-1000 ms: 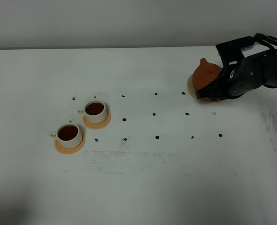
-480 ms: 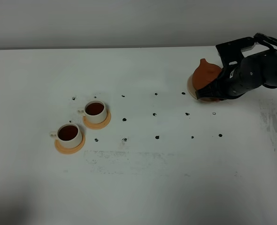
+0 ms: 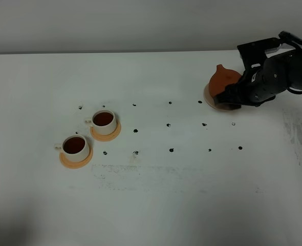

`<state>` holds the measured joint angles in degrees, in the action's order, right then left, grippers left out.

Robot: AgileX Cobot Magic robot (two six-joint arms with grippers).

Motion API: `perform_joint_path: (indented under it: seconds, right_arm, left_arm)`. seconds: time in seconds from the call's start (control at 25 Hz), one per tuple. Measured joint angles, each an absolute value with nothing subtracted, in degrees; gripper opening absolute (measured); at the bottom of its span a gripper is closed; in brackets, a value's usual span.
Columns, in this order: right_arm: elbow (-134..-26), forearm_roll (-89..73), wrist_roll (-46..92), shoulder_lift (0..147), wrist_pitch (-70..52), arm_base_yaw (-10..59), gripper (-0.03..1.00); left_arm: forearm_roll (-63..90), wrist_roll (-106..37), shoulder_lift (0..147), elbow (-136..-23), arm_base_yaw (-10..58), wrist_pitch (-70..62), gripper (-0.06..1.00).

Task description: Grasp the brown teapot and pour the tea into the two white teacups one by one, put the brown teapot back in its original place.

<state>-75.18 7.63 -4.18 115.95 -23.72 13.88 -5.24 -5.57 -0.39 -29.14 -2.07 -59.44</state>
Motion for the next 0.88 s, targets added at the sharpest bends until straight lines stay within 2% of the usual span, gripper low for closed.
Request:
perform_joint_path:
  seconds: [0.32,0.64,0.88]
  right_arm:
    - [-71.34,9.62,-4.42,101.47,-28.78,13.88,0.44]
    - [-57.84,11.1,-4.42,81.19,-29.47,13.88,0.44]
    - [-52.34,11.04,-4.47,66.84,-36.65,13.88,0.44]
  left_arm:
    - [-5.24,-5.57,-0.39,-29.14,-2.07,-59.44,0.5]
    - [-5.24,-5.57,-0.39,-29.14,-2.07,-59.44,0.5]
    - [-5.24,-5.57,-0.39,-29.14,-2.07,-59.44,0.5]
